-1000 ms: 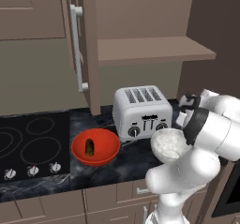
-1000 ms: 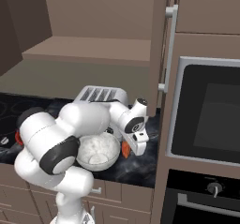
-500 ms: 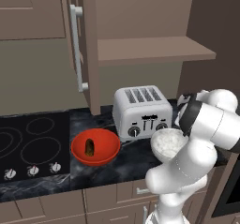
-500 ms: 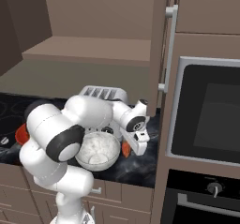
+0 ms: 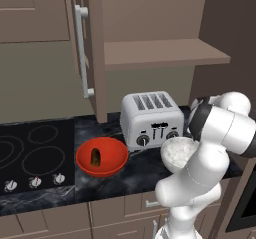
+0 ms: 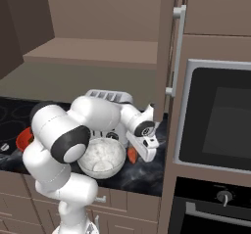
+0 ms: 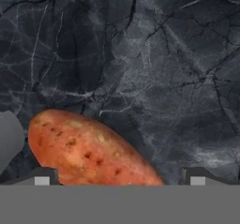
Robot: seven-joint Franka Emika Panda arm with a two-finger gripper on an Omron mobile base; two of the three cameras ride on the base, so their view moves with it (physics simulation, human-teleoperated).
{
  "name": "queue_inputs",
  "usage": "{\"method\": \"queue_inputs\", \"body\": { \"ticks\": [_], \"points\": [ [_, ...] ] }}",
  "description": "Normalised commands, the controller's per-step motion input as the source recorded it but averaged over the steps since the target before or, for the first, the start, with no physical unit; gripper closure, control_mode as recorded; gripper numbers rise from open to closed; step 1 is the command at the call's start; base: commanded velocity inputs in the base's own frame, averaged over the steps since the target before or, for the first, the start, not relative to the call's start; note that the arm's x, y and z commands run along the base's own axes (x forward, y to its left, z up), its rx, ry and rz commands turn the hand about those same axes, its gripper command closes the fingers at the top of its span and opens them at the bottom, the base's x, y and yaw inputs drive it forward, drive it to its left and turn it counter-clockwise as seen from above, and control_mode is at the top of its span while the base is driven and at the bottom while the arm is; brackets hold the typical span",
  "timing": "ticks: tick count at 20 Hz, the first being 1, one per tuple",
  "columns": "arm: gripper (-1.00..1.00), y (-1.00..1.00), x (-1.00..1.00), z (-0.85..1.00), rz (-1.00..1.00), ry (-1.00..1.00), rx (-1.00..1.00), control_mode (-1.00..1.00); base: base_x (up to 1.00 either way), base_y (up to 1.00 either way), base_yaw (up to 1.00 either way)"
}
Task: Pick both bowls and place them on the counter. Then place the sweet potato in one bowl and place the sweet potato in the other bowl.
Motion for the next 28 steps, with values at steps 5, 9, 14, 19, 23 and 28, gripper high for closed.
{"method": "queue_inputs", "body": {
  "ticks": [5,9,14,19,23,28],
  "points": [
    [-1.00,0.03,-0.09,0.02,0.08,0.00,0.07,-1.00,0.00,0.00,0.00],
    [-1.00,0.09,-0.11,0.01,0.08,0.02,0.06,-1.00,0.00,0.00,0.00],
    [-1.00,0.16,-0.09,0.00,0.08,0.04,0.07,-1.00,0.00,0.00,0.00],
    [-1.00,0.13,-0.03,0.00,0.10,0.03,0.08,-1.00,0.00,0.00,0.00],
    [-1.00,0.07,0.00,-0.02,0.10,0.03,0.05,-1.00,0.00,0.00,0.00],
    [-1.00,0.00,0.02,-0.17,0.10,0.07,0.00,-1.00,0.00,0.00,0.00]
  ]
}}
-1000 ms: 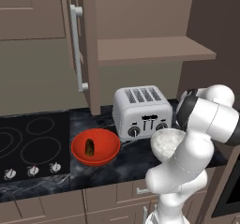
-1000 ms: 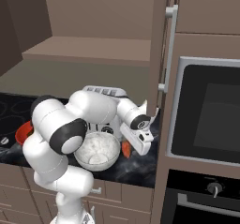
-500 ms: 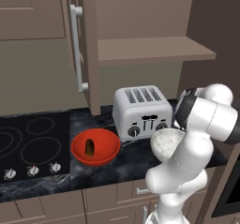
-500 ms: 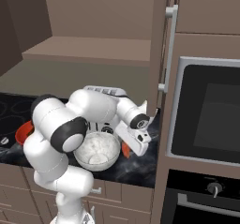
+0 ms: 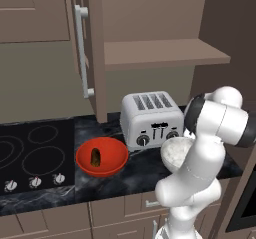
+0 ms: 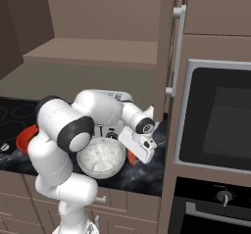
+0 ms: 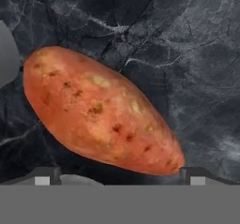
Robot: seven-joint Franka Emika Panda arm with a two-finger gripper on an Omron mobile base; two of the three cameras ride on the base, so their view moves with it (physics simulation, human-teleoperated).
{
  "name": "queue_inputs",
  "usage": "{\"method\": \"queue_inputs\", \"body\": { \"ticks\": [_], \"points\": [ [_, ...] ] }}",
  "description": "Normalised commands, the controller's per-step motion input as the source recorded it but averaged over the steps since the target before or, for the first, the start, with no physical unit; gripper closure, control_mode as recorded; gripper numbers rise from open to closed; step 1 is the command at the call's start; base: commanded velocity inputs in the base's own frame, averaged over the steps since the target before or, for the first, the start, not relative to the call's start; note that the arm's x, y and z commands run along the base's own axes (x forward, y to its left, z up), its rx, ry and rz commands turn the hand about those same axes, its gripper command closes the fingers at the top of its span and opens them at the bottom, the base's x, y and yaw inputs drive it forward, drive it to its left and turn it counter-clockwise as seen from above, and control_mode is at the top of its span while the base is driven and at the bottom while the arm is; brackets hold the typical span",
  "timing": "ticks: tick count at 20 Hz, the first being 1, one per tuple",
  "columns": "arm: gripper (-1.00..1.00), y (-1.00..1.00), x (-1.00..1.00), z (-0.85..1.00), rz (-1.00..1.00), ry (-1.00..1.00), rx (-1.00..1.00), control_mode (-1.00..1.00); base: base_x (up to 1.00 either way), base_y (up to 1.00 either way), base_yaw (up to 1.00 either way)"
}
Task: Pick both bowls and place them on the counter. Then place the sweet potato in one bowl and place the sweet potato in the other bowl.
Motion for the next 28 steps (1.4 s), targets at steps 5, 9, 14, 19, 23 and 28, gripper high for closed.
{"method": "queue_inputs", "body": {
  "ticks": [5,9,14,19,23,28],
  "points": [
    [-1.00,0.00,0.02,-0.21,0.10,0.04,0.00,-1.00,0.00,0.00,0.00],
    [-1.00,0.00,0.05,-0.12,0.08,0.00,0.00,-1.00,0.00,0.00,0.00],
    [-1.00,-0.01,0.07,-0.04,0.08,0.00,0.00,-1.00,0.00,0.00,0.00],
    [-1.00,0.00,0.09,0.00,0.08,-0.02,0.00,-1.00,0.00,0.00,0.00],
    [-1.00,0.00,0.04,-0.03,0.08,-0.05,0.00,-1.00,0.00,0.00,0.00],
    [1.00,0.00,0.01,-0.03,0.08,-0.06,0.00,-1.00,0.00,0.00,0.00]
  ]
}}
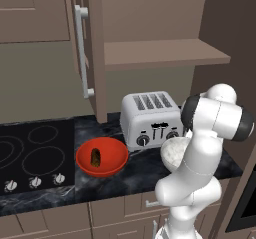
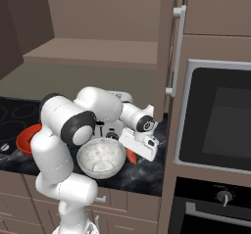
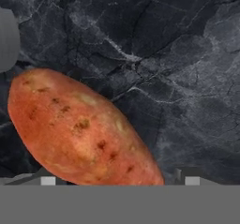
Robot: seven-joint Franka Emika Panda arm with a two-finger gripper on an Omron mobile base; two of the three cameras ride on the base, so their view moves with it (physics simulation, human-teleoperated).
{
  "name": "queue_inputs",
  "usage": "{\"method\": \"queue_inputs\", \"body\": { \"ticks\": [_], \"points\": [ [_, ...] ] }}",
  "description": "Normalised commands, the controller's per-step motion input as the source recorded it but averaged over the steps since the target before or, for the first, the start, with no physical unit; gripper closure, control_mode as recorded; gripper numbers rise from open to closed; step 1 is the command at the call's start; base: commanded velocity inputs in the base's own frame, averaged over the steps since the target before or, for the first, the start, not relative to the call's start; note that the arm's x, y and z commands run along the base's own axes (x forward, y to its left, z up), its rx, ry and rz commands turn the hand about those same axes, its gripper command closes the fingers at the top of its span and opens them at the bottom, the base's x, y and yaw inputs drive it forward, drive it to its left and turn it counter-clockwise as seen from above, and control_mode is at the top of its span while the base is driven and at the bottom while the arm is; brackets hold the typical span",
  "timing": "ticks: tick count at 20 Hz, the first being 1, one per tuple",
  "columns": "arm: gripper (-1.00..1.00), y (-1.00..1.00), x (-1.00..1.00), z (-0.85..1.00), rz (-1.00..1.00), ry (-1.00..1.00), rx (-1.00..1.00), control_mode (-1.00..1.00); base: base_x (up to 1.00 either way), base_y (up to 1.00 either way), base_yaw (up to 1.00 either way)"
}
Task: Pick both bowls and place them on the counter. Then place the sweet potato in one bowl and place the sweet potato in the other bowl.
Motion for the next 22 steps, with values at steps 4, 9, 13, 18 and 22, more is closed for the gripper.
{"method": "queue_inputs", "body": {
  "ticks": [4,9,13,18,22],
  "points": [
    [1.00,0.00,0.00,-0.04,0.07,-0.07,0.00,-1.00,0.00,0.00,0.00],
    [1.00,0.00,0.00,-0.05,0.07,-0.06,0.00,-1.00,0.00,0.00,0.00],
    [1.00,0.00,0.00,-0.02,0.06,-0.06,0.00,-1.00,0.00,0.00,0.00],
    [1.00,0.00,0.00,0.16,0.02,-0.14,0.00,-1.00,0.00,0.00,0.00],
    [1.00,0.00,0.00,0.25,0.00,-0.09,0.00,-1.00,0.00,0.00,0.00]
  ]
}}
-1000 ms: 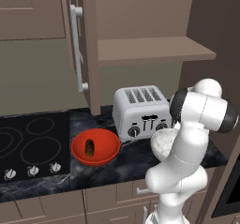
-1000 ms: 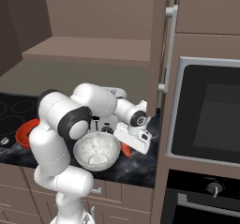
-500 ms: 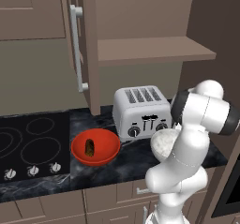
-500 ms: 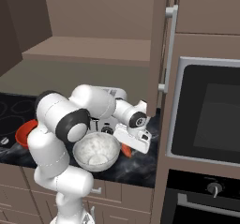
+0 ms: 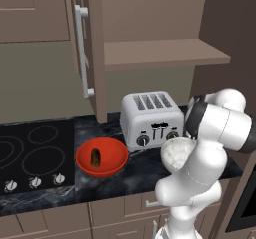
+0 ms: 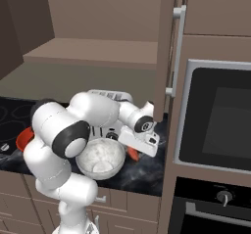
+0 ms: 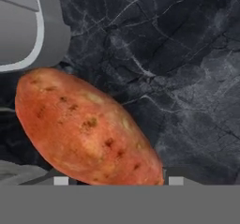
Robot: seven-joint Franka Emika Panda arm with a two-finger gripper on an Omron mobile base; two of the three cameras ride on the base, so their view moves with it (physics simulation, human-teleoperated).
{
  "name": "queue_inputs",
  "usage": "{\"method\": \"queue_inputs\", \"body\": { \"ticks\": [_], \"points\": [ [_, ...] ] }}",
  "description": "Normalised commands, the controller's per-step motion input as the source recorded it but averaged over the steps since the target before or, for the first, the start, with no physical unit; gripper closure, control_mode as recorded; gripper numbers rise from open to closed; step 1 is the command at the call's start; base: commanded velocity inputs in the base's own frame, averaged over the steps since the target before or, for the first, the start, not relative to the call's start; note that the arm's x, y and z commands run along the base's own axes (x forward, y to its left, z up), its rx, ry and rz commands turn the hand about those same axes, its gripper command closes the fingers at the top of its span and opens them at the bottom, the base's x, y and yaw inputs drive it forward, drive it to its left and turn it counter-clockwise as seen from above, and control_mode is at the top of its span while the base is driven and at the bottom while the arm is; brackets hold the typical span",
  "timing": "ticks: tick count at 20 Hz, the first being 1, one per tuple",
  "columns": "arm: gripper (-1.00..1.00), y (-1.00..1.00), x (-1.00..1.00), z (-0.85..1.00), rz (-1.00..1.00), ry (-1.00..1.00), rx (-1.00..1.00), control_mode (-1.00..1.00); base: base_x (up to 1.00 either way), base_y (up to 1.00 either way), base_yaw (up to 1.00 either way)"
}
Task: Pick both bowls and place them on the counter. Then place the sweet potato in one bowl and place the sweet potato in the other bowl.
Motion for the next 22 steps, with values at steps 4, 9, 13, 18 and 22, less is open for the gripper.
{"method": "queue_inputs", "body": {
  "ticks": [4,9,13,18,22],
  "points": [
    [1.00,0.00,0.02,0.23,0.00,-0.01,0.00,-1.00,0.00,0.00,0.00],
    [1.00,0.00,0.10,0.20,0.00,0.00,0.00,-1.00,0.00,0.00,0.00],
    [1.00,0.00,0.01,0.30,0.00,0.00,0.00,-1.00,0.00,0.00,0.00],
    [1.00,-0.02,-0.10,0.32,0.00,0.00,0.00,-1.00,0.00,0.00,0.00],
    [1.00,0.00,-0.14,0.37,0.00,0.00,0.00,-1.00,0.00,0.00,0.00]
  ]
}}
